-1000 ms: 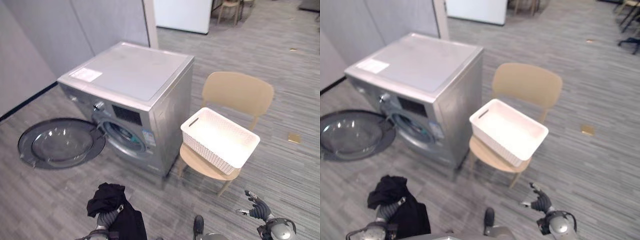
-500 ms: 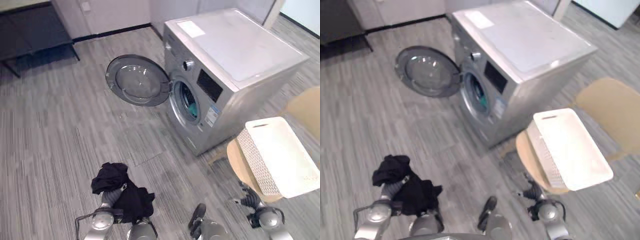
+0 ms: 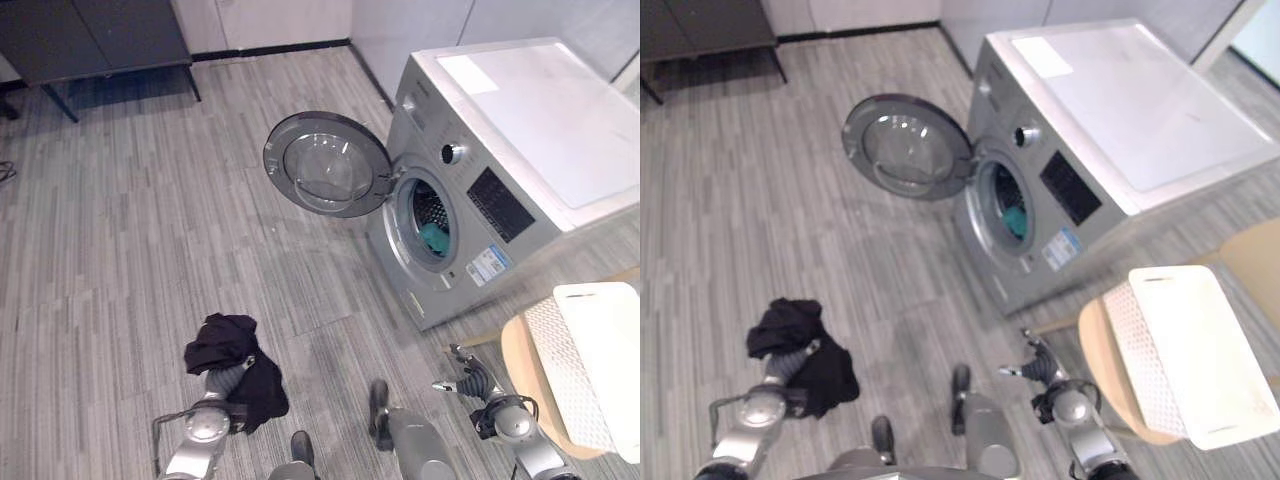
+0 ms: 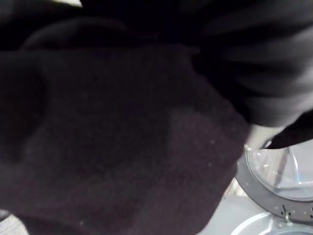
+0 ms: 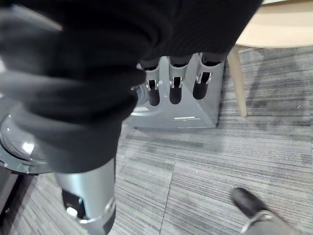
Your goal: Grab the laundry basket,head to the washer,open it,put in the laundry and shut it.
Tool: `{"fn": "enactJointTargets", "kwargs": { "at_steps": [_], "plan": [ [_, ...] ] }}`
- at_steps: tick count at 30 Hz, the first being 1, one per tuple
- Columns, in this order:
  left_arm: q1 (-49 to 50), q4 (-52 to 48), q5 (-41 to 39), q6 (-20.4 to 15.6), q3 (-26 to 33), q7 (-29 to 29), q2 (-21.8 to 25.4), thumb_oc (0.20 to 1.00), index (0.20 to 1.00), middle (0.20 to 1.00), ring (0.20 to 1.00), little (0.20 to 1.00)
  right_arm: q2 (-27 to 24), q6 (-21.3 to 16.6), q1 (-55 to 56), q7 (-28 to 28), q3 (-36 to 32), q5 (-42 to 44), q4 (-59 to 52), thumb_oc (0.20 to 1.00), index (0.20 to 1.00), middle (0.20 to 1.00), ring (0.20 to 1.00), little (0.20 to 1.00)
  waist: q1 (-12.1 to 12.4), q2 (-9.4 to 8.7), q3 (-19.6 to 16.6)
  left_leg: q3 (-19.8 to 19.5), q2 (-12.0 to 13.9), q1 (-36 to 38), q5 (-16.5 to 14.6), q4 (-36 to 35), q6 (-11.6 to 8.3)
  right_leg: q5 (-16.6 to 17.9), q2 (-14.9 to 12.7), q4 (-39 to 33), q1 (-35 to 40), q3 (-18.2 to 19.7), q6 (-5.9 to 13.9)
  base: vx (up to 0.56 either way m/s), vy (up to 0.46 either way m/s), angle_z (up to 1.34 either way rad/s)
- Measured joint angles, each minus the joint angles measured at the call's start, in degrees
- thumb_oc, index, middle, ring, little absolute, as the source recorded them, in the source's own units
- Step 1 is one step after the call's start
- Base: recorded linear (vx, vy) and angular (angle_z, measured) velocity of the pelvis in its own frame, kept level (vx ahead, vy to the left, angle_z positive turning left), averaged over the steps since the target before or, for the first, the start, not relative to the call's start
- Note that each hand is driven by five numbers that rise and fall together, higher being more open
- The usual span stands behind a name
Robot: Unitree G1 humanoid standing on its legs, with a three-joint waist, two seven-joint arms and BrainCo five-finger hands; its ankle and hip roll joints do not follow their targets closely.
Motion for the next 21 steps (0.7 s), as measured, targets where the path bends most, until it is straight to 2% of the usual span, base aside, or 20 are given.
{"fn": "enactJointTargets", "kwargs": {
  "at_steps": [1,2,3,4,5,6,8,9,10,11,12,13,14,15,16,17,18,19,20,21],
  "plan": [
    [0.2,0.2,0.1,0.0,-0.1,0.0,-0.6,0.2,0.2,0.2,0.2,0.2,0.1,0.1,0.1,0.0,0.1,0.0,0.8,1.0,1.0,1.0,1.0,1.0,0.1,-0.26,0.1,-0.6,-0.4,1.3,-0.7,-0.3,-0.19,0.5,0.1,-2.7,0.4,0.0,0.02,0.41,-0.165,0.7],
    [0.4,0.3,0.1,0.0,-0.6,-0.1,-1.2,0.2,0.2,0.2,0.2,0.2,0.0,0.1,0.1,0.1,0.0,0.0,1.2,1.0,1.0,1.0,1.0,1.0,0.2,-0.38,0.1,-1.0,-0.5,2.2,-1.6,-0.5,-0.38,3.2,0.1,-3.2,1.5,-0.5,-1.18,0.22,-0.096,0.37],
    [1.3,0.0,0.3,0.1,-1.4,-0.4,-1.7,0.2,0.2,0.2,0.2,0.2,-0.1,0.1,0.7,0.1,-0.2,0.0,1.7,1.0,1.0,1.0,1.0,1.0,0.2,0.4,0.7,-2.5,-0.1,3.3,-1.9,-0.2,-0.52,5.9,0.4,-3.0,3.3,-1.3,-2.1,0.45,-0.194,0.67],
    [1.3,-0.6,0.5,0.1,-2.0,-0.6,-3.6,0.2,0.2,0.2,0.2,0.2,-0.6,0.1,1.1,0.1,-0.2,0.0,2.8,1.0,1.0,1.0,1.0,1.0,-0.4,2.4,0.8,-4.5,1.4,3.5,-4.4,2.3,-0.49,4.2,1.8,-0.6,4.3,-1.4,-4.55,0.33,-0.146,0.74],
    [1.6,-1.0,0.5,0.0,-2.7,-1.0,-4.1,0.2,0.2,0.2,0.2,0.2,-1.0,0.2,1.7,0.3,-0.2,0.0,2.8,1.0,1.0,1.0,1.0,1.0,-0.3,3.11,0.7,-5.2,2.1,3.3,-4.4,4.0,-0.64,3.0,2.4,0.1,4.9,-1.5,-6.28,0.34,-0.147,0.69],
    [1.9,-1.4,0.5,0.0,-2.8,-1.6,-4.0,0.2,0.2,0.2,0.2,0.2,-1.1,0.4,1.7,0.4,-0.3,0.0,2.8,1.0,1.0,1.0,1.0,1.0,-0.2,3.15,0.8,-4.8,2.5,3.1,-3.7,6.8,-1.72,2.2,2.7,-0.3,6.1,-1.6,-7.38,0.26,-0.151,0.27],
    [3.5,-1.3,0.4,0.2,-2.8,-1.7,-4.0,0.2,0.2,0.2,0.2,0.2,-1.2,0.0,0.9,0.3,-2.0,0.1,2.2,1.0,1.0,1.0,1.0,1.0,-0.2,2.7,0.7,-3.7,3.8,0.5,-2.1,18.6,-4.35,1.9,3.4,-3.6,11.5,-1.5,-8.95,0.21,-0.152,0.06],
    [3.3,-1.3,0.4,0.2,-2.7,-1.7,-4.1,0.2,0.2,0.2,0.2,0.2,-1.4,0.0,0.5,0.3,-2.7,0.1,2.4,1.0,1.0,1.0,1.0,1.0,-0.5,2.48,0.8,-3.6,4.4,-2.8,-1.7,26.2,-5.06,1.7,3.5,-4.8,12.9,-1.5,-9.18,0.12,-0.087,-0.03],
    [3.2,-1.3,0.4,0.2,-2.8,-1.7,-4.1,0.2,0.2,0.2,0.2,0.2,-1.7,0.0,0.2,0.2,-3.0,0.1,2.5,1.0,1.0,1.0,1.0,1.0,-0.4,1.31,1.1,-4.2,4.9,-6.9,-0.9,33.9,-6.71,1.9,3.4,-6.1,14.1,-1.2,-9.7,0.12,-0.059,-0.15],
    [3.2,-1.3,0.4,0.2,-2.8,-1.7,-4.0,0.2,0.2,0.2,0.2,0.2,-1.9,0.0,0.0,0.1,-3.1,0.1,2.4,1.0,1.0,1.0,1.0,1.0,-0.1,1.05,1.0,-4.2,4.6,-8.4,-1.7,36.3,-7.3,2.3,3.3,-6.9,14.8,-1.3,-10.04,0.12,-0.057,-0.22],
    [3.0,-1.3,0.4,0.2,-2.8,-1.7,-4.0,0.2,0.2,0.2,0.2,0.2,-2.1,-0.1,0.0,0.0,-3.5,0.3,2.3,1.0,1.0,1.0,1.0,1.0,0.2,0.92,0.8,-4.2,4.4,-10.5,-3.1,36.1,-7.13,2.3,3.2,-8.5,16.4,-1.1,-10.03,0.22,-0.03,-0.25],
    [2.2,-1.8,0.4,0.1,-2.7,-1.7,-3.7,0.2,0.2,0.2,0.2,0.2,-2.1,0.5,1.3,0.0,-3.9,0.6,2.5,1.0,1.0,1.0,1.0,1.0,-0.1,0.03,0.6,-1.8,4.2,-14.2,-3.6,28.6,-6.04,4.0,4.6,-11.7,19.5,-2.5,-10.99,0.45,0.042,-0.13],
    [2.3,-1.8,0.4,0.1,-2.8,-1.7,-3.4,0.2,0.2,0.2,0.2,0.2,-2.0,0.5,1.1,-0.1,-3.6,0.6,2.5,1.0,1.0,1.0,1.0,1.0,-0.4,-0.31,0.3,-1.9,4.0,-16.0,-3.3,27.1,-5.54,2.3,5.1,-12.9,20.7,-2.3,-10.6,0.55,0.07,-0.03],
    [2.3,-1.9,0.5,-0.1,-2.7,-1.8,-2.9,0.2,0.2,0.2,0.2,0.2,-1.7,0.5,1.2,-0.4,-2.5,0.7,4.1,1.0,1.0,1.0,1.0,1.0,0.0,-2.25,-0.1,-4.2,1.8,-17.8,-2.9,16.3,-5.43,2.7,5.5,-16.5,22.7,-0.6,-9.84,0.53,0.123,-0.12],
    [2.4,-1.7,0.5,-0.2,-2.5,-1.8,-2.5,0.2,0.2,0.2,0.2,0.2,-1.4,0.5,0.4,-0.3,-2.2,0.7,5.9,1.0,1.0,1.0,1.0,1.0,1.2,-2.85,0.2,-6.3,1.5,-19.3,-0.6,5.8,-5.6,1.6,6.0,-16.6,22.6,0.6,-8.76,0.51,0.168,-0.36],
    [2.7,-0.1,0.4,0.3,-1.9,-1.7,-2.6,0.2,0.2,0.2,0.2,0.2,-1.0,0.6,-0.7,-0.4,-2.3,0.6,8.7,1.0,1.0,1.0,1.0,1.0,2.0,-2.52,0.7,-10.7,2.1,-21.0,2.6,-1.9,-5.95,1.1,7.3,-16.6,24.1,2.3,-8.95,0.56,0.208,-0.74],
    [3.5,0.5,0.4,1.1,-1.9,-1.6,-2.5,0.2,0.2,0.2,0.2,0.2,-0.8,0.8,-1.2,-0.4,-2.2,0.6,9.6,1.0,1.0,1.0,1.0,1.0,3.0,-2.0,1.0,-12.9,2.9,-22.0,4.3,-1.9,-6.31,1.0,8.4,-16.6,25.9,4.5,-9.19,0.56,0.24,-0.84],
    [4.2,0.9,0.4,1.4,-1.9,-1.6,-2.5,0.2,0.2,0.2,0.2,0.2,-0.8,0.6,-1.1,-0.4,-2.0,0.6,9.6,1.0,1.0,1.0,1.0,1.0,3.6,-1.41,0.9,-16.7,3.1,-22.6,4.4,-1.9,-6.49,0.3,9.0,-16.6,27.5,6.7,-9.26,0.65,0.326,-1.24],
    [4.6,0.9,0.3,1.4,-1.6,-1.5,-2.5,0.2,0.2,0.2,0.2,0.2,-0.9,0.3,-1.4,-0.2,-2.0,0.6,9.7,1.0,1.0,1.0,1.0,1.0,4.4,-0.49,0.8,-20.5,3.7,-22.2,4.7,-1.4,-6.09,-1.8,9.6,-15.3,28.6,10.4,-10.18,0.5,0.257,-1.37],
    [4.6,0.9,0.3,1.4,-1.6,-1.5,-2.6,0.2,0.2,0.2,0.2,0.2,-0.9,0.3,-1.6,-0.2,-2.0,0.6,9.7,1.0,1.0,1.0,1.0,1.0,4.7,0.0,0.8,-20.4,3.7,-21.7,5.2,-1.3,-5.42,-3.2,9.6,-14.6,29.2,12.2,-10.39,0.63,0.366,-1.54]
  ]
}}
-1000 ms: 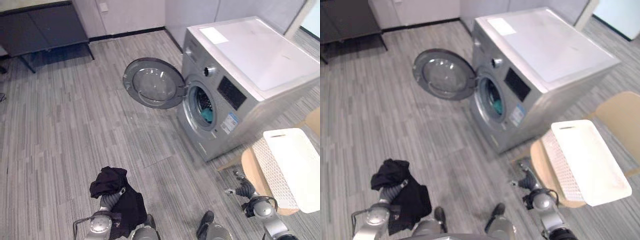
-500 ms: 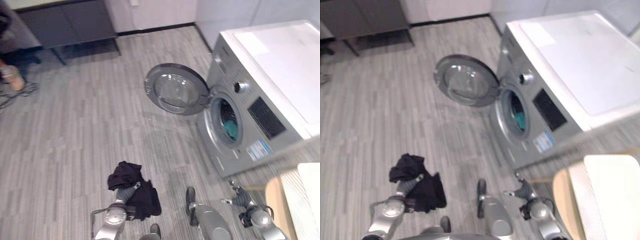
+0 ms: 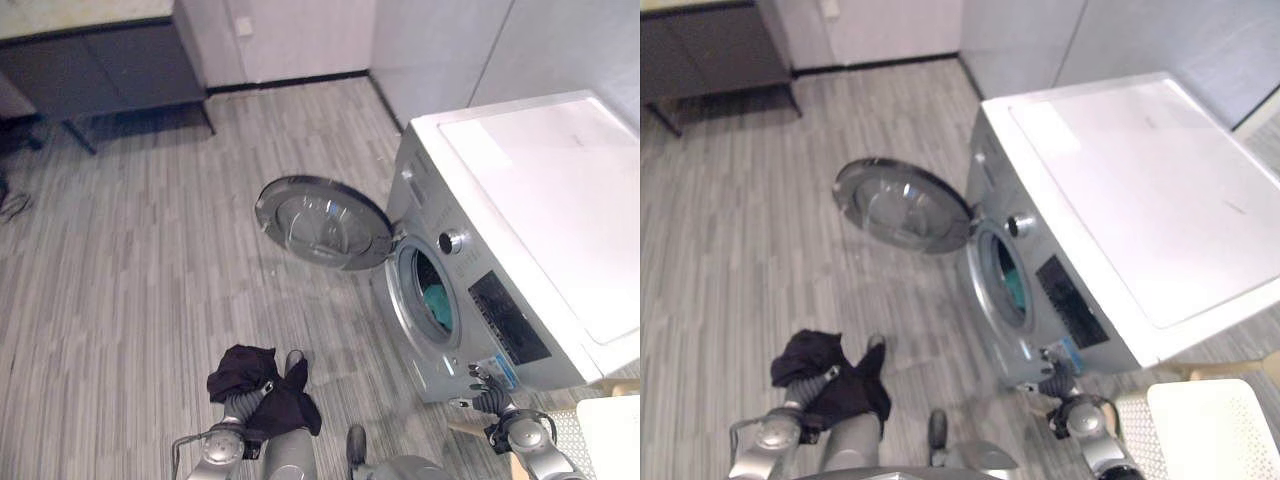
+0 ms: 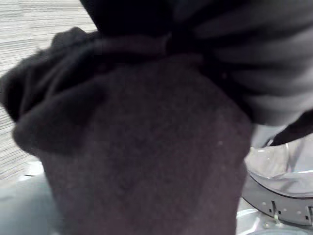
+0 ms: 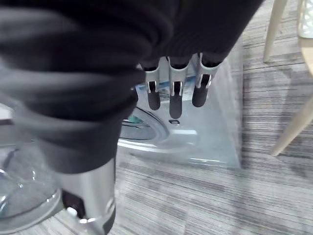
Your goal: Grab the laundry basket,head to the washer,open it,put in the laundry and shut it.
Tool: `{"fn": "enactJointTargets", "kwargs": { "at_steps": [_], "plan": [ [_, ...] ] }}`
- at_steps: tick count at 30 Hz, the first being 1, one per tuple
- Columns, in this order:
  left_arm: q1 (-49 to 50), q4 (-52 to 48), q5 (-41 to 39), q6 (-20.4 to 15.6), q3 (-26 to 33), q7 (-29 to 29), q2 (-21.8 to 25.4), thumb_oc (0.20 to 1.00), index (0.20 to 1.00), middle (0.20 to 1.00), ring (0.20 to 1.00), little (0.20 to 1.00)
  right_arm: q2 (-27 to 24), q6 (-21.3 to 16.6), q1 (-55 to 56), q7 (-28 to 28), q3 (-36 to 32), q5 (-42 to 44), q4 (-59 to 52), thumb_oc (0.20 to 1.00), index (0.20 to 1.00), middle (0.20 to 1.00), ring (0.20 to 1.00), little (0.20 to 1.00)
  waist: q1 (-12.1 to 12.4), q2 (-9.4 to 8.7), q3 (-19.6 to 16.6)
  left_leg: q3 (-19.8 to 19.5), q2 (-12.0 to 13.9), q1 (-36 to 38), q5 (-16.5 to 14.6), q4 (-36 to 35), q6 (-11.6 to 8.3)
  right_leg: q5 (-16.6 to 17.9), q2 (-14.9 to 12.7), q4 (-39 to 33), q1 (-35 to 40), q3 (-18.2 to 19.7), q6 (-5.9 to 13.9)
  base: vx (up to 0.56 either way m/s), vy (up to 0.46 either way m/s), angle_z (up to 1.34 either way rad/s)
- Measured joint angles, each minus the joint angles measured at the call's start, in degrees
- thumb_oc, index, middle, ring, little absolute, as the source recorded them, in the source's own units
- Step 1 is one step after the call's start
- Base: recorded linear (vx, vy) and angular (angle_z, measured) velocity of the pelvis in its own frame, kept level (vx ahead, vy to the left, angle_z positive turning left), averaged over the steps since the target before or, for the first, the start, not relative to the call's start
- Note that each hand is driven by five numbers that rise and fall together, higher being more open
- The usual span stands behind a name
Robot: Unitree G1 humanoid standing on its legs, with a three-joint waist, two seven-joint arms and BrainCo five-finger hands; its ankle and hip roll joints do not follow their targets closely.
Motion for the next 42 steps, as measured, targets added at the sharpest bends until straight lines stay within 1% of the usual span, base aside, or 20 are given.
{"fn": "enactJointTargets", "kwargs": {
  "at_steps": [2,4,5,6,9,11,14,16,19,20,21,23,26,27,29,31,36,39,40,42],
  "plan": [
    [-0.6,-0.2,0.0,-0.2,-0.7,-0.1,0.1,0.2,0.2,0.2,0.2,0.2,-0.6,0.0,1.9,-0.3,-0.7,0.0,-1.1,1.0,1.0,1.0,1.0,1.0,-1.8,1.56,-1.1,3.4,-0.7,-0.5,0.6,7.4,1.82,-1.2,-1.1,1.4,1.6,0.3,-0.5,0.34,0.23,-0.85],
    [-0.8,-0.3,0.0,-0.4,-2.1,-0.1,-0.1,0.2,0.2,0.2,0.2,0.2,-2.0,0.0,4.9,-0.7,-0.8,0.0,-1.6,1.0,1.0,1.0,1.0,1.0,-3.1,3.58,-3.0,6.0,-1.3,1.8,0.6,8.9,2.86,-4.7,-1.3,4.9,1.8,1.1,1.84,0.32,0.252,-0.53],
    [-2.6,-0.7,0.0,-0.4,-2.3,0.0,1.1,0.2,0.2,0.2,0.2,0.2,-1.2,0.7,5.5,-1.0,-0.4,0.0,-1.6,1.0,1.0,1.0,1.0,1.0,-4.6,0.86,-3.6,9.0,-3.4,3.4,4.5,8.1,3.69,-8.2,-5.0,9.8,0.4,2.4,3.91,0.29,0.234,-0.94],
    [-3.3,-0.7,0.0,-0.4,-2.4,0.0,1.9,0.2,0.2,0.2,0.2,0.2,-0.6,0.7,5.3,-0.9,-0.3,0.0,-1.9,1.0,1.0,1.0,1.0,1.0,-4.5,-0.16,-4.1,11.5,-4.2,4.2,4.3,7.7,4.8,-9.3,-6.5,14.2,-2.2,2.5,5.43,0.21,0.211,-0.98],
    [-6.6,-1.6,0.1,-0.5,-2.7,0.1,3.7,0.2,0.2,0.2,0.2,0.2,0.4,0.5,4.6,-0.9,-0.1,0.0,-4.7,1.0,1.0,1.0,1.0,1.0,-5.8,-1.25,-4.5,17.3,-6.9,5.9,2.4,7.1,8.48,-9.8,-11.8,23.0,-8.3,2.1,8.25,0.18,0.215,-0.84],
    [-6.9,-2.5,0.1,-0.8,-2.5,0.2,4.8,0.2,0.2,0.2,0.2,0.2,1.6,0.1,3.2,-0.7,-0.2,0.0,-5.9,1.0,1.0,1.0,1.0,1.0,-5.4,-1.57,-4.4,21.7,-7.7,8.0,1.2,6.2,9.02,-8.9,-15.6,25.1,-10.4,1.2,9.8,0.16,0.209,-1.05],
    [-5.9,-3.6,0.1,-0.8,-2.5,1.3,6.6,0.2,0.2,0.2,0.2,0.2,4.3,-0.2,-0.3,-0.6,2.0,0.0,-5.3,1.0,1.0,1.0,1.0,1.0,-3.6,-0.84,-4.5,30.7,-7.2,12.1,-2.1,4.9,8.88,-7.4,-22.1,23.1,-13.5,-11.2,12.17,0.09,0.153,-1.58],
    [-5.5,-3.8,0.1,-0.8,-2.1,2.0,6.7,0.2,0.2,0.2,0.2,0.2,5.9,0.0,-2.1,-0.7,3.0,0.0,-3.4,1.0,1.0,1.0,1.0,1.0,-4.0,-1.52,-4.8,38.5,-5.9,14.3,-4.5,3.7,4.94,-1.5,-21.2,21.5,-16.8,-20.2,12.2,0.09,0.17,-1.61],
    [-4.2,-3.4,0.1,-0.4,-3.0,1.5,7.1,0.2,0.2,0.2,0.2,0.2,6.1,-0.5,-1.8,-0.8,4.2,-0.1,-5.2,1.0,1.0,1.0,1.0,1.0,-4.5,-1.88,-5.6,44.3,-4.7,15.1,-7.4,6.8,5.87,0.4,-19.7,19.6,-18.0,-32.4,11.46,0.05,-0.032,-1.62],
    [-5.2,-3.5,0.1,-0.7,-3.2,1.3,5.4,0.2,0.2,0.2,0.2,0.2,4.7,0.1,-1.0,-0.7,4.1,-0.1,-4.4,1.0,1.0,1.0,1.0,1.0,-4.3,-2.13,-6.1,45.3,-4.9,15.5,-8.8,7.6,5.86,0.0,-19.6,18.6,-18.0,-33.8,8.82,0.12,-0.177,-0.71],
    [-6.1,-3.5,0.1,-0.7,-3.7,1.0,4.6,0.2,0.2,0.2,0.2,0.2,3.8,0.2,-0.4,-0.7,3.7,-0.1,-4.2,1.0,1.0,1.0,1.0,1.0,-4.5,-1.56,-6.2,44.8,-4.5,15.2,-8.9,8.3,5.8,0.2,-19.2,18.0,-18.0,-34.0,9.23,0.12,-0.2,-0.41],
    [-7.3,-3.4,0.2,-0.9,-4.7,0.5,3.6,0.2,0.2,0.2,0.2,0.2,3.3,0.4,2.0,-0.7,1.4,0.0,-3.9,1.0,1.0,1.0,1.0,1.0,-7.0,-0.94,-6.0,43.5,-3.7,15.3,-8.4,9.7,5.98,-0.3,-15.6,15.9,-16.8,-28.0,8.28,0.05,-0.103,0.21],
    [-5.7,-3.4,0.2,-0.8,-4.6,-0.2,3.8,0.2,0.2,0.2,0.2,0.2,3.0,0.3,2.5,-0.8,1.4,0.0,-3.1,1.0,1.0,1.0,1.0,1.0,-6.9,-0.47,-5.7,43.3,-1.5,16.0,-8.4,13.9,5.88,0.1,-13.8,13.5,-14.5,-26.7,7.04,0.04,-0.088,-0.3],
    [-5.6,-3.4,0.1,-0.7,-4.8,-0.1,3.8,0.2,0.2,0.2,0.2,0.2,2.9,0.3,2.2,-0.8,1.1,0.0,-2.9,1.0,1.0,1.0,1.0,1.0,-6.6,-0.85,-5.8,42.3,1.2,12.4,-8.3,23.8,5.77,-0.5,-13.3,11.9,-13.7,-24.5,5.41,0.04,0.038,-0.74],
    [-5.6,-3.4,0.0,-0.7,-5.3,0.0,3.3,0.2,0.2,0.2,0.2,0.2,1.5,0.3,1.1,-1.0,1.4,0.1,-3.1,1.0,1.0,1.0,1.0,1.0,-4.3,0.31,-5.1,34.5,3.3,8.5,-9.3,32.4,4.65,1.7,-11.3,8.7,-12.0,-20.0,2.58,0.02,0.057,-1.12],
    [-6.4,-3.9,-0.1,-0.9,-5.5,0.2,2.0,0.2,0.2,0.2,0.2,0.2,-0.7,0.3,0.0,-1.6,1.1,1.4,-3.3,1.0,1.0,1.0,1.0,1.0,-4.7,2.51,-4.5,22.6,1.2,5.9,-10.9,25.4,1.38,4.0,-10.2,5.9,-11.8,-18.4,3.12,-0.06,0.098,-0.77],
    [-10.7,-4.0,-0.7,-2.1,-5.6,2.7,0.0,0.2,0.2,0.2,0.2,0.2,-0.2,-0.3,-0.3,-2.9,-0.7,3.0,-2.1,1.0,1.0,1.0,1.0,1.0,-4.4,1.5,-1.2,12.3,-0.9,2.0,-6.4,16.9,1.6,4.3,-9.1,7.3,-13.0,-14.7,3.3,-0.09,0.141,-0.5],
    [-13.4,-4.1,-2.9,-2.7,-5.6,4.0,0.0,0.2,0.2,0.2,0.2,0.2,-0.4,-0.4,-3.7,-3.8,-0.3,4.2,-2.0,1.0,1.0,1.0,1.0,1.0,-4.7,2.16,2.9,14.9,-0.8,-1.4,-2.9,19.0,3.92,0.9,-8.3,18.5,-21.3,-13.1,4.5,-0.25,0.227,-0.76],
    [-15.4,-4.1,-3.3,-2.9,-5.5,5.2,1.0,0.2,0.2,0.2,0.2,0.2,0.6,-0.4,-4.8,-4.6,-0.2,5.1,-1.8,1.0,1.0,1.0,1.0,1.0,-5.0,-0.48,4.5,17.4,-1.6,-3.4,-3.5,20.3,4.78,-1.8,-10.4,25.0,-26.9,-10.6,5.1,-0.04,0.071,-0.5],
    [-18.3,-5.0,-5.0,-3.4,-5.6,6.7,1.3,0.2,0.2,0.2,0.2,0.2,2.0,-0.4,-5.9,-4.7,-0.3,6.4,-2.2,1.0,1.0,1.0,1.0,1.0,-4.9,-2.43,7.9,19.1,-3.5,-5.9,-4.2,22.1,5.71,-3.6,-12.8,28.3,-30.5,-9.3,6.23,-0.06,0.033,-0.33]
  ]
}}
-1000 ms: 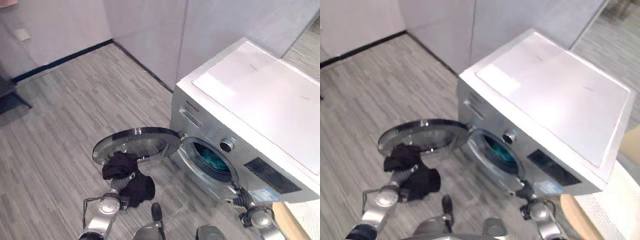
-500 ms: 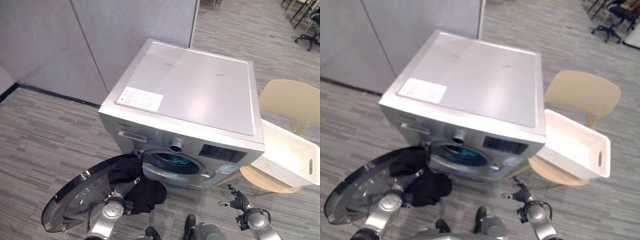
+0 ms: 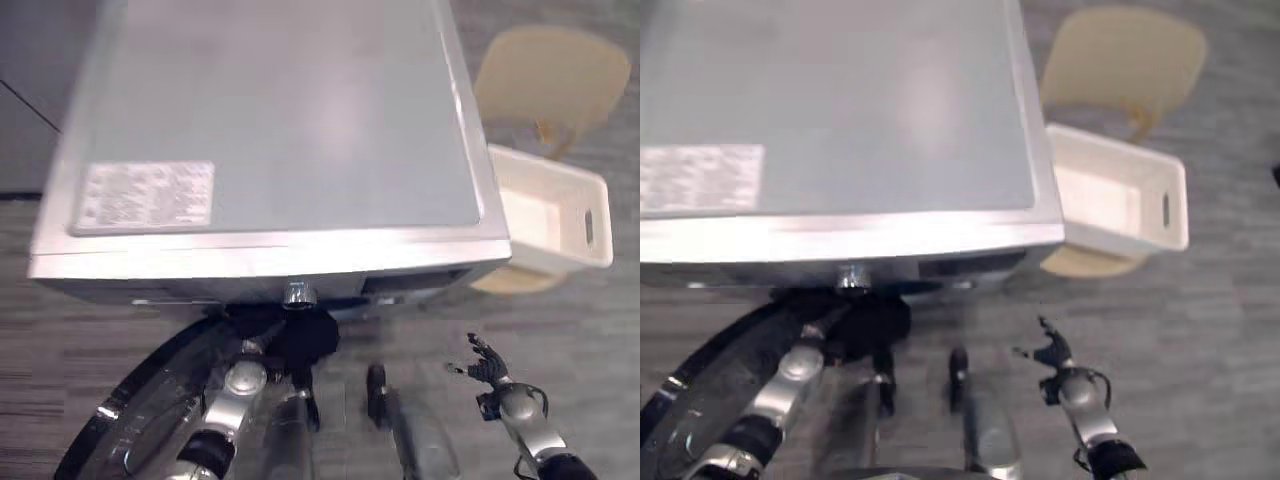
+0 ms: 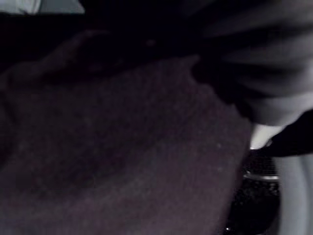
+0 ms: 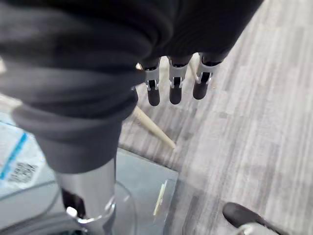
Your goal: Grab the laundry basket,head to the washer,open it,put in the laundry and shut it.
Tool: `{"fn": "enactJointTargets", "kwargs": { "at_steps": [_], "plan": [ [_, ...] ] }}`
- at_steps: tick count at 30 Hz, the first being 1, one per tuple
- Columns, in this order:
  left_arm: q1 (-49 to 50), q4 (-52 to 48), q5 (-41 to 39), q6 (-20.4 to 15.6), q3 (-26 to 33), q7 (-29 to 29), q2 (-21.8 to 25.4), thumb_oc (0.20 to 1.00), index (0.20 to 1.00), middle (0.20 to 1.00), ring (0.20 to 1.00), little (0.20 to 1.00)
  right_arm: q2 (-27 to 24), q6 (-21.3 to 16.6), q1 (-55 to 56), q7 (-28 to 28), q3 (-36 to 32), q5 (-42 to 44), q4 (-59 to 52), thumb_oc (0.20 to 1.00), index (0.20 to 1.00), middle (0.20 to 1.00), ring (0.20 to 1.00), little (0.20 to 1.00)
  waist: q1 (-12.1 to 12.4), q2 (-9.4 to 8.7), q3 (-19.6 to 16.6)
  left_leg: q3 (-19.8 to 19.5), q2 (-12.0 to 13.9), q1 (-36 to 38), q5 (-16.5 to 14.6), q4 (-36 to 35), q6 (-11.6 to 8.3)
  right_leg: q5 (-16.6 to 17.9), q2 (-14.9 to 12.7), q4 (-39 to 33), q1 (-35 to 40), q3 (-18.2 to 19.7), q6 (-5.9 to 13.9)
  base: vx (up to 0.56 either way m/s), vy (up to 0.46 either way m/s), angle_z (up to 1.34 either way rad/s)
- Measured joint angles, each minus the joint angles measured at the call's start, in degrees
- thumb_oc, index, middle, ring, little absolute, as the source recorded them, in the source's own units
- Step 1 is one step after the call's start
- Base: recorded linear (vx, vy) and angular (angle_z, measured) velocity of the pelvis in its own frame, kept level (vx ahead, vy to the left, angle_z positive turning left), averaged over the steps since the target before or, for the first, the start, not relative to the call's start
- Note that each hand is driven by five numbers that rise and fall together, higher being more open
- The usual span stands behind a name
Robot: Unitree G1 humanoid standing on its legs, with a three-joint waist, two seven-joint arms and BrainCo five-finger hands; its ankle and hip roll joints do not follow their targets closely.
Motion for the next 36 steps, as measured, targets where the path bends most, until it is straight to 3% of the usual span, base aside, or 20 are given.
{"fn": "enactJointTargets", "kwargs": {
  "at_steps": [3,4,5,7,9,10,12,16,17,20,21,23,25,27,28,30,31,32,36],
  "plan": [
    [-1.8,-0.5,-0.1,-1.5,0.2,2.7,-1.1,0.2,0.2,0.2,0.2,0.2,2.3,-0.2,-1.1,-0.7,0.2,1.9,-0.7,1.0,1.0,1.0,1.0,1.0,0.6,-0.61,2.7,0.8,-0.1,-3.0,-2.5,4.6,0.74,-0.8,-1.1,4.0,-3.2,0.6,-0.09,-0.13,-0.06,-0.16],
    [-2.5,-0.6,-2.1,-1.9,0.2,4.3,-2.4,0.2,0.2,0.2,0.2,0.2,3.1,-0.2,-1.9,-1.4,0.6,2.2,-1.0,1.0,1.0,1.0,1.0,1.0,0.5,-0.67,3.2,0.6,-0.2,-5.1,-3.2,6.7,0.3,-1.7,-1.1,5.5,-5.1,0.6,0.19,-0.09,-0.066,0.04],
    [-4.1,-0.8,-5.1,-2.6,0.7,6.4,-3.7,0.2,0.2,0.2,0.2,0.2,3.2,-0.9,-2.9,-2.3,1.8,2.9,-1.8,1.0,1.0,1.0,1.0,1.0,0.5,-0.86,3.9,0.4,-0.2,-7.9,-4.3,9.4,0.14,-2.9,-1.4,8.6,-8.0,0.7,-0.86,-0.13,-0.094,0.17],
    [-7.2,-0.7,-8.1,-3.5,1.8,8.5,-4.2,0.2,0.2,0.2,0.2,0.2,4.0,-1.6,-5.0,-2.5,2.1,4.0,-2.9,1.0,1.0,1.0,1.0,1.0,0.5,-1.57,6.7,0.1,0.0,-10.7,-5.5,13.3,1.0,-4.6,-2.0,12.5,-10.3,0.7,-0.19,-0.18,-0.123,0.19],
    [-8.9,-2.8,-14.0,-4.3,1.5,11.5,-6.4,0.2,0.2,0.2,0.2,0.2,3.7,-2.6,-5.7,-4.7,2.7,4.9,-5.6,1.0,1.0,1.0,1.0,1.0,0.2,-1.79,7.0,-0.6,0.7,-17.2,-7.4,19.7,0.91,-6.8,-1.9,19.6,-17.0,0.9,-1.02,-0.15,-0.094,0.12],
    [-11.3,-4.9,-16.3,-5.3,1.1,12.6,-6.3,0.2,0.2,0.2,0.2,0.2,3.3,-3.0,-7.0,-5.6,2.8,4.9,-7.6,1.0,1.0,1.0,1.0,1.0,0.3,-1.89,7.4,-0.5,1.7,-23.0,-9.3,25.1,1.74,-8.9,-2.1,24.7,-22.4,1.6,-0.82,-0.06,-0.051,0.06],
    [-13.9,-5.0,-17.9,-5.5,0.3,13.6,-6.3,0.2,0.2,0.2,0.2,0.2,3.5,-3.4,-9.4,-6.4,2.9,4.9,-7.9,1.0,1.0,1.0,1.0,1.0,0.0,-2.1,7.8,-0.6,3.2,-28.4,-10.6,30.7,1.64,-9.8,-1.4,30.0,-27.8,1.7,-1.75,-0.07,-0.057,-0.09],
    [-18.9,-4.4,-17.4,-5.3,-0.8,15.0,-4.0,0.2,0.2,0.2,0.2,0.2,1.7,-4.1,-11.1,-6.9,4.2,4.8,-9.8,1.0,1.0,1.0,1.0,1.0,-1.2,-1.95,8.5,-1.2,6.2,-34.8,-14.0,40.7,1.36,-13.2,-0.1,39.0,-34.4,2.1,-2.53,-0.02,-0.025,-0.19],
    [-23.2,-3.8,-17.0,-4.8,-1.4,16.0,-1.4,0.2,0.2,0.2,0.2,0.2,0.9,-4.7,-11.0,-7.2,4.1,4.8,-11.3,1.0,1.0,1.0,1.0,1.0,-2.9,-1.78,8.4,-1.8,6.7,-38.2,-14.4,43.1,0.92,-13.6,0.2,41.7,-38.0,2.3,-2.77,0.01,-0.023,-0.13],
    [-36.4,2.9,-14.8,-2.9,-2.2,17.6,5.7,0.2,0.2,0.2,0.2,0.2,-1.1,-5.7,-10.5,-7.0,4.7,4.9,-13.7,1.0,1.0,1.0,1.0,1.0,-4.1,-1.69,8.4,-2.9,8.7,-44.5,-15.9,49.9,0.33,-14.8,0.7,48.1,-43.9,1.7,-3.45,0.03,-0.037,-0.1],
    [-45.7,9.1,-14.6,-2.2,-3.9,18.4,10.6,0.2,0.2,0.2,0.2,0.2,-2.5,-6.4,-9.8,-6.3,4.4,4.8,-15.7,1.0,1.0,1.0,1.0,1.0,-4.7,-0.84,8.4,-4.2,9.5,-48.3,-16.4,53.8,1.02,-16.4,1.3,51.8,-47.0,1.1,-4.34,0.03,-0.024,-0.05],
    [-54.3,12.4,-14.5,-2.1,-4.1,20.5,16.0,0.2,0.2,0.2,0.2,0.2,-3.6,-6.5,-10.0,-6.1,3.9,4.9,-16.3,1.0,1.0,1.0,1.0,1.0,-5.7,-0.6,8.4,-4.5,9.8,-51.0,-16.8,55.0,0.45,-16.5,1.4,53.4,-49.9,0.9,-4.58,0.02,-0.012,-0.01],
    [-61.3,14.7,-12.6,-2.2,-6.8,22.4,19.2,0.2,0.2,0.2,0.2,0.2,-5.6,-7.1,-9.6,-5.8,3.9,4.9,-16.5,1.0,1.0,1.0,1.0,1.0,-5.7,0.7,8.2,-5.5,10.2,-52.2,-16.6,55.9,0.71,-16.8,1.6,54.2,-50.6,0.2,-5.04,0.02,-0.007,0.0],
    [-65.2,15.2,-10.2,-2.6,-9.7,24.1,20.5,0.2,0.2,0.2,0.2,0.2,-8.3,-8.9,-9.3,-5.3,3.8,5.5,-16.7,1.0,1.0,1.0,1.0,1.0,-5.9,3.36,6.8,-6.5,10.2,-54.4,-16.5,56.0,0.74,-16.9,1.6,53.9,-52.1,-0.8,-5.37,0.01,-0.009,0.05],
    [-65.3,14.1,-7.6,-4.8,-10.2,26.3,20.7,0.2,0.2,0.2,0.2,0.2,-9.7,-9.6,-9.4,-4.8,3.7,6.2,-16.8,1.0,1.0,1.0,1.0,1.0,-5.7,3.88,6.5,-6.4,10.2,-55.5,-16.3,56.1,0.72,-16.5,1.6,54.0,-53.3,-0.8,-5.46,0.0,0.0,0.0],
    [-65.8,14.7,-6.0,-3.8,-12.6,27.8,20.9,0.2,0.2,0.2,0.2,0.2,-9.9,-9.9,-10.1,-4.5,3.9,6.6,-16.5,1.0,1.0,1.0,1.0,1.0,-5.5,4.06,6.5,-7.1,10.3,-56.7,-16.3,56.6,0.49,-16.5,1.7,54.3,-54.1,-1.4,-5.58,0.0,0.0,0.0],
    [-67.1,15.2,-5.8,-3.1,-14.3,28.9,21.8,0.743,0.743,0.743,0.743,0.743,-10.1,-10.6,-10.1,-4.3,3.9,6.7,-17.1,1.0,1.0,1.0,1.0,1.0,-5.5,4.07,6.5,-7.4,10.4,-57.5,-16.3,56.7,0.44,-16.5,1.9,54.3,-54.6,-1.6,-5.62,0.03,-0.015,0.0],
    [-69.4,15.2,-5.4,-2.9,-15.5,30.4,22.9,1.0,1.0,1.0,1.0,1.0,-10.6,-11.5,-10.2,-4.3,3.8,7.0,-17.9,1.0,1.0,1.0,1.0,1.0,-5.5,4.09,6.5,-7.5,10.4,-59.0,-16.2,57.1,0.35,-16.5,1.9,54.5,-56.1,-1.7,-5.64,0.03,-0.006,-0.02],
    [-70.0,15.5,-3.2,-2.1,-17.4,29.9,23.5,1.0,1.0,1.0,1.0,1.0,-11.1,-11.4,-10.5,-3.7,4.0,7.0,-17.9,1.0,1.0,1.0,1.0,1.0,-5.2,4.11,6.5,-7.9,10.3,-60.3,-16.9,59.2,-0.22,-17.0,1.7,56.4,-57.1,-1.6,-6.05,0.01,0.003,-0.05]
  ]
}}
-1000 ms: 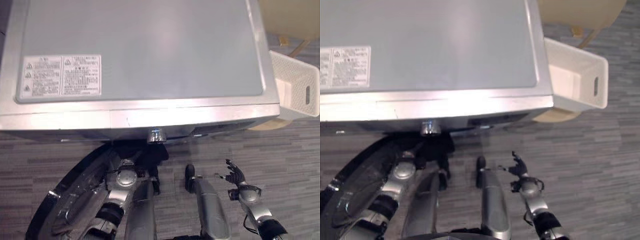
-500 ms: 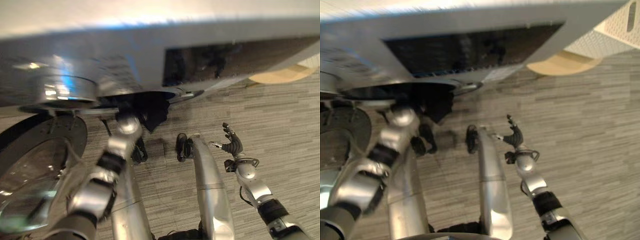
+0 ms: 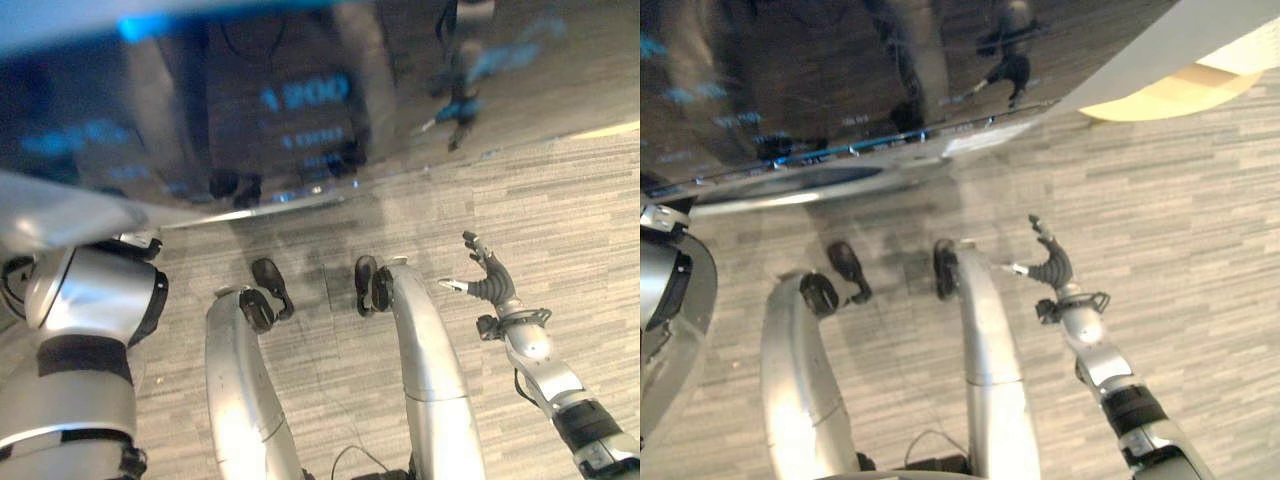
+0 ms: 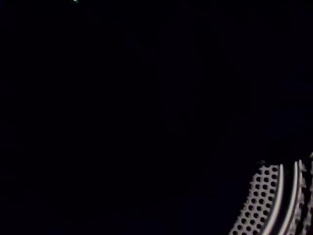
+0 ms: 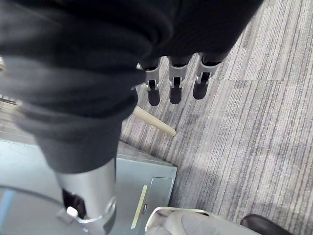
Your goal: Grab the laundry basket,head to the washer,open it,put in the laundry and shut it.
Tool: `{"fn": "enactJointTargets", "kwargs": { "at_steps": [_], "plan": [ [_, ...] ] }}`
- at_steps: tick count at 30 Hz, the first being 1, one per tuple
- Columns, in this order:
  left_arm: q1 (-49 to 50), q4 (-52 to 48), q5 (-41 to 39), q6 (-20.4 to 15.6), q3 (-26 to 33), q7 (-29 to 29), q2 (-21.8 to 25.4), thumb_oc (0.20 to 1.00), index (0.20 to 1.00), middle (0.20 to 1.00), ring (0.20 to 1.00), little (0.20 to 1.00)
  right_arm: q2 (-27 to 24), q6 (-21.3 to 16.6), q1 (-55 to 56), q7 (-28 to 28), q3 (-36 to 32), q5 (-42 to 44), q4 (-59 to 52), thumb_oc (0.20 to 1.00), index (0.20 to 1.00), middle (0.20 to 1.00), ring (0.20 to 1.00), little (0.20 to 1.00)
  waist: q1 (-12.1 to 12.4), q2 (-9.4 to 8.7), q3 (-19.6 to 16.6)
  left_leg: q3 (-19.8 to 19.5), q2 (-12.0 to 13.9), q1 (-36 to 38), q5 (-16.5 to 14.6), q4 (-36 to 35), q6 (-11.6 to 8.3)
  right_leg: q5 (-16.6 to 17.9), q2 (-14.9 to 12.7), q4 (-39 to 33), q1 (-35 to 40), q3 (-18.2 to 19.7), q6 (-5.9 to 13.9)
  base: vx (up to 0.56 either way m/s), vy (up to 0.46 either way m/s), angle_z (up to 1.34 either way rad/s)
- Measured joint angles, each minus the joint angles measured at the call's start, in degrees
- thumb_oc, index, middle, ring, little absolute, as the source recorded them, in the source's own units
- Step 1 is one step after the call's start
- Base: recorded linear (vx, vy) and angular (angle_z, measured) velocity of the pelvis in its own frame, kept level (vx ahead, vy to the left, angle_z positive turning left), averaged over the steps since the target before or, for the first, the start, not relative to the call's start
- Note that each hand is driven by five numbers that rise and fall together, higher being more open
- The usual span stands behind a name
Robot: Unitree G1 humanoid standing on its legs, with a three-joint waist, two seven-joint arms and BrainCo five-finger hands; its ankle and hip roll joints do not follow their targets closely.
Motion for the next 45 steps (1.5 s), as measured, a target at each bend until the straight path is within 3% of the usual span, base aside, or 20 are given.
{"fn": "enactJointTargets", "kwargs": {
  "at_steps": [3,4,8,11,16,19,24,29,30,31,32,35,38,42,45],
  "plan": [
    [0.2,0.8,2.2,0.4,-3.1,-5.2,0.1,1.0,1.0,1.0,1.0,1.0,0.0,0.1,-0.1,0.2,0.0,0.0,0.2,1.0,1.0,1.0,1.0,1.0,0.1,0.0,0.0,0.1,-0.3,-0.3,-0.2,-0.2,0.45,0.0,-0.3,0.1,-0.3,0.0,-0.02,0.01,0.002,0.06],
    [1.3,1.6,4.5,0.5,-4.2,-9.7,0.0,1.0,1.0,1.0,1.0,1.0,0.0,0.1,-0.1,0.7,-0.1,0.0,0.2,1.0,1.0,1.0,1.0,1.0,0.2,0.01,0.0,0.0,-0.5,-0.3,-0.1,-0.2,0.51,0.0,-0.6,0.3,-0.3,-0.1,-0.03,0.01,0.007,0.09],
    [6.1,2.4,7.0,1.5,-4.4,-17.3,-0.1,1.0,1.0,1.0,1.0,1.0,0.0,0.6,-0.4,2.1,-0.1,-0.1,1.1,1.0,1.0,1.0,1.0,1.0,0.9,0.05,0.0,-0.1,-1.1,1.5,0.3,-0.5,0.27,-0.1,-1.5,0.5,1.7,-0.5,-0.15,-0.02,0.003,0.09],
    [11.4,0.6,9.0,1.7,-3.8,-19.6,-0.2,1.0,1.0,1.0,1.0,1.0,-0.2,0.7,0.0,2.5,-1.3,-0.1,1.2,1.0,1.0,1.0,1.0,1.0,1.6,0.16,-0.7,-0.4,-1.8,3.3,0.7,-2.4,0.25,-0.5,-1.8,-0.9,3.8,-1.0,-0.53,-0.04,0.008,0.17],
    [25.6,-5.5,12.8,2.3,1.9,-22.1,-0.5,1.0,1.0,1.0,1.0,1.0,-0.7,2.1,0.1,2.7,-2.2,-0.3,1.6,1.0,1.0,1.0,1.0,1.0,3.1,0.58,-4.2,0.0,-2.3,6.4,2.3,-8.2,-0.18,-0.3,-3.1,-5.6,7.2,-2.6,-0.42,-0.04,0.028,0.21],
    [36.1,-10.5,13.5,2.5,7.0,-22.9,-2.3,1.0,1.0,1.0,1.0,1.0,-0.6,3.3,0.2,2.6,-2.8,-0.7,1.7,1.0,1.0,1.0,1.0,1.0,3.3,0.31,-4.7,0.9,-2.9,12.5,4.2,-14.3,-0.12,1.0,-3.0,-11.2,13.1,-2.9,0.21,-0.03,0.028,0.14],
    [51.8,-14.7,15.4,2.3,12.6,-24.0,-9.9,1.0,1.0,1.0,1.0,1.0,0.9,4.2,1.6,2.3,-3.3,-1.3,4.3,1.0,1.0,1.0,1.0,1.0,4.6,0.22,-6.7,1.8,-4.7,24.0,7.0,-25.3,-1.26,3.0,-3.2,-21.7,24.4,-3.8,1.3,0.03,0.031,0.14],
    [69.7,-16.2,12.5,2.0,17.3,-26.9,-17.5,1.0,1.0,1.0,1.0,1.0,5.5,6.1,5.8,2.5,-3.8,-3.4,11.0,1.0,1.0,1.0,1.0,1.0,5.8,-0.46,-8.7,3.5,-7.2,45.4,12.3,-45.1,-1.68,7.4,-2.5,-39.4,44.0,-4.0,3.68,0.11,0.004,0.09],
    [76.3,-15.9,10.0,1.0,19.5,-27.8,-19.0,1.0,1.0,1.0,1.0,1.0,7.4,6.5,7.6,2.6,-3.9,-3.5,14.8,1.0,1.0,1.0,1.0,1.0,6.0,-1.33,-10.1,4.1,-8.1,53.4,14.0,-52.5,-1.95,8.2,-2.2,-45.7,51.3,-4.0,4.21,0.2,-0.001,-0.04],
    [80.0,-12.4,7.6,0.7,21.4,-28.7,-21.4,1.0,1.0,1.0,1.0,1.0,9.4,7.3,8.0,2.7,-4.3,-4.7,23.0,1.0,1.0,1.0,1.0,1.0,6.3,-1.23,-10.9,4.5,-8.4,62.8,17.4,-61.8,-2.05,11.4,-1.0,-54.6,60.3,-4.5,4.59,0.29,0.007,-0.09],
    [83.0,-10.6,7.6,0.7,21.3,-29.4,-21.7,1.0,1.0,1.0,1.0,1.0,9.5,8.0,10.9,2.8,-4.0,-5.1,25.1,1.0,1.0,1.0,1.0,1.0,6.4,-0.9,-14.0,4.8,-8.6,66.6,18.3,-66.3,-1.97,12.2,-0.3,-59.3,63.9,-4.4,5.15,0.33,0.003,-0.13],
    [85.7,-8.2,7.6,0.6,22.1,-31.4,-21.6,1.0,1.0,1.0,1.0,1.0,10.6,8.2,11.8,4.0,-4.8,-5.2,31.5,1.0,1.0,1.0,1.0,1.0,6.7,-0.65,-15.0,5.9,-8.8,75.0,20.1,-73.4,-1.73,14.6,0.9,-66.6,72.4,-4.0,5.48,0.21,0.018,-0.13],
    [86.9,-4.9,7.7,0.5,21.9,-32.9,-22.0,1.0,1.0,1.0,1.0,1.0,10.9,8.4,14.5,4.6,-4.9,-5.3,34.2,1.0,1.0,1.0,1.0,1.0,6.4,-0.39,-18.9,5.8,-9.6,79.4,20.3,-75.5,-1.6,15.4,1.0,-71.9,77.8,-3.3,5.98,0.1,0.063,-0.06],
    [84.0,-0.9,7.8,0.9,21.1,-32.8,-22.6,1.0,1.0,1.0,1.0,1.0,10.7,8.5,14.3,5.0,-5.3,-5.3,35.8,1.0,1.0,1.0,1.0,1.0,5.8,0.47,-20.0,2.7,-10.5,79.0,20.3,-75.1,-1.58,16.8,0.5,-73.3,78.5,-3.7,6.32,-0.03,0.136,-0.01],
    [84.2,-0.8,7.8,0.8,20.9,-32.5,-22.7,1.0,1.0,1.0,1.0,1.0,10.8,8.3,12.3,4.9,-5.1,-5.5,36.4,1.0,1.0,1.0,1.0,1.0,6.9,0.86,-20.1,3.0,-10.2,79.1,20.3,-75.5,-1.58,18.0,0.8,-72.3,76.4,-1.3,7.19,-0.12,0.111,-0.45]
  ]
}}
